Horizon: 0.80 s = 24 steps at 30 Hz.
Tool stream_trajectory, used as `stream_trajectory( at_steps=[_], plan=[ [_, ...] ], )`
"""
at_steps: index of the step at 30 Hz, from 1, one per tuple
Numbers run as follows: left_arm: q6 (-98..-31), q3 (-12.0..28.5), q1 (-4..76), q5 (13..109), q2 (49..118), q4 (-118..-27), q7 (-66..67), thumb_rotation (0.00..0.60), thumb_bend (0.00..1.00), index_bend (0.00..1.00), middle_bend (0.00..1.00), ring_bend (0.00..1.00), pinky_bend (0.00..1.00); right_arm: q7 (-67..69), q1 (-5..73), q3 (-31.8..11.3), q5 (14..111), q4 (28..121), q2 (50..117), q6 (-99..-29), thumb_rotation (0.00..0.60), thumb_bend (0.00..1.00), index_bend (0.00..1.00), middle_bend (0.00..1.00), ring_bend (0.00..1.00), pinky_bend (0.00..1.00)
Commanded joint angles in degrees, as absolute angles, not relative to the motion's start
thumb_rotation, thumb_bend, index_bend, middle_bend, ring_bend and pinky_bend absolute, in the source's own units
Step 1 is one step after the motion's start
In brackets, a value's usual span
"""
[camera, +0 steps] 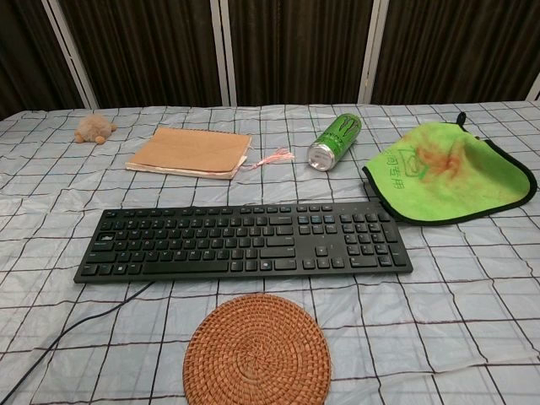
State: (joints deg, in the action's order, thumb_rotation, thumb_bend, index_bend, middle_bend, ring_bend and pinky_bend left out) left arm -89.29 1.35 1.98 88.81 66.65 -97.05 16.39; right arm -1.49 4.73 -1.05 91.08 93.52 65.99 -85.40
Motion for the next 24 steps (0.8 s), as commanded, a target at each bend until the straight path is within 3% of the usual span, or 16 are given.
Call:
stream_trajectory(
  at_steps=[1, 24],
  plan=[
    [-89.02, 1.24, 1.98, 88.57, 66.66, -97.26, 16.76, 0.6, 0.0, 0.0, 0.0, 0.0, 0.0, -1.67, 4.81, -0.97, 91.04, 93.74, 65.81, -85.15, 0.6, 0.03, 0.0, 0.0, 0.0, 0.0],
    [-86.64, 0.72, 2.7, 87.56, 66.11, -99.18, 18.48, 0.6, 0.0, 0.0, 0.0, 0.0, 0.0, -2.34, 4.73, -1.14, 89.67, 94.65, 65.45, -84.3, 0.6, 0.03, 0.0, 0.0, 0.0, 0.0]
  ],
)
